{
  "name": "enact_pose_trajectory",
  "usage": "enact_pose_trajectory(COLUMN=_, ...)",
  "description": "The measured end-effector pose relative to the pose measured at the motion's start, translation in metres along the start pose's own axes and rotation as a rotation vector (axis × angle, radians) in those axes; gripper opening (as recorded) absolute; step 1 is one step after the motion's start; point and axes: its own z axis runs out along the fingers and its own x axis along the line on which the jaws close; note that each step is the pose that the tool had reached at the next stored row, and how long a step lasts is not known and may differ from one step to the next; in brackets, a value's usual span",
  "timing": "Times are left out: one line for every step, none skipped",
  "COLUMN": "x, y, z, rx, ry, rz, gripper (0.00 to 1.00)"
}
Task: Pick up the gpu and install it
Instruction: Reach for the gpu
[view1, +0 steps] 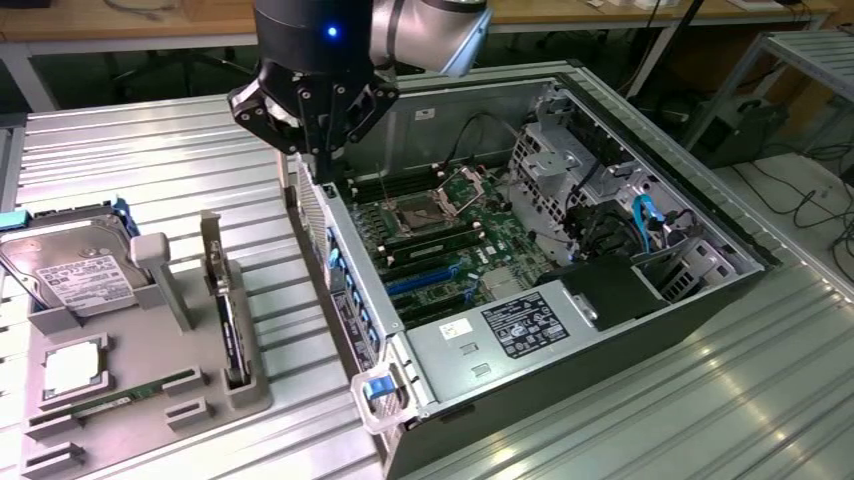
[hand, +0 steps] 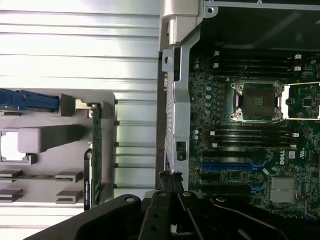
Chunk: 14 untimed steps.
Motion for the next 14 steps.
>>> enact_pose_trajectory(x=0.002, y=-0.0004, z=-0.0001, rx=-0.0001, ry=0.0001, rz=-0.002, gripper=0.11)
enact_pose_trajectory(x=0.003, y=-0.0008, z=-0.0001, rx=-0.0001, ry=0.0002, rz=-0.004, gripper=0.11)
enact_pose_trajectory(x=0.005, y=-0.0011, z=-0.0001, rx=-0.0002, ry=0.0003, rz=-0.006, gripper=0.11)
enact_pose_trajectory(x=0.006, y=-0.0015, z=-0.0002, rx=-0.0002, ry=0.0004, rz=-0.008, gripper=0.11)
enact_pose_trajectory(x=0.008, y=-0.0019, z=-0.0002, rx=-0.0003, ry=0.0005, rz=-0.011, gripper=0.11)
enact_pose_trajectory(x=0.010, y=-0.0022, z=-0.0003, rx=-0.0003, ry=0.0006, rz=-0.013, gripper=0.11)
enact_pose_trajectory(x=0.011, y=-0.0025, z=-0.0003, rx=-0.0003, ry=0.0007, rz=-0.015, gripper=0.11)
enact_pose_trajectory(x=0.013, y=-0.0029, z=-0.0004, rx=-0.0004, ry=0.0007, rz=-0.017, gripper=0.11)
enact_pose_trajectory(x=0.014, y=-0.0033, z=-0.0004, rx=-0.0005, ry=0.0008, rz=-0.019, gripper=0.11)
enact_pose_trajectory(x=0.016, y=-0.0035, z=-0.0004, rx=-0.0006, ry=0.0009, rz=-0.021, gripper=0.11)
enact_pose_trajectory(x=0.017, y=-0.0038, z=-0.0004, rx=-0.0006, ry=0.0010, rz=-0.023, gripper=0.11)
enact_pose_trajectory(x=0.019, y=-0.0041, z=-0.0005, rx=-0.0006, ry=0.0012, rz=-0.025, gripper=0.11)
enact_pose_trajectory(x=0.021, y=-0.0044, z=-0.0005, rx=-0.0006, ry=0.0012, rz=-0.028, gripper=0.11)
enact_pose_trajectory(x=0.023, y=-0.0047, z=-0.0006, rx=-0.0007, ry=0.0014, rz=-0.030, gripper=0.11)
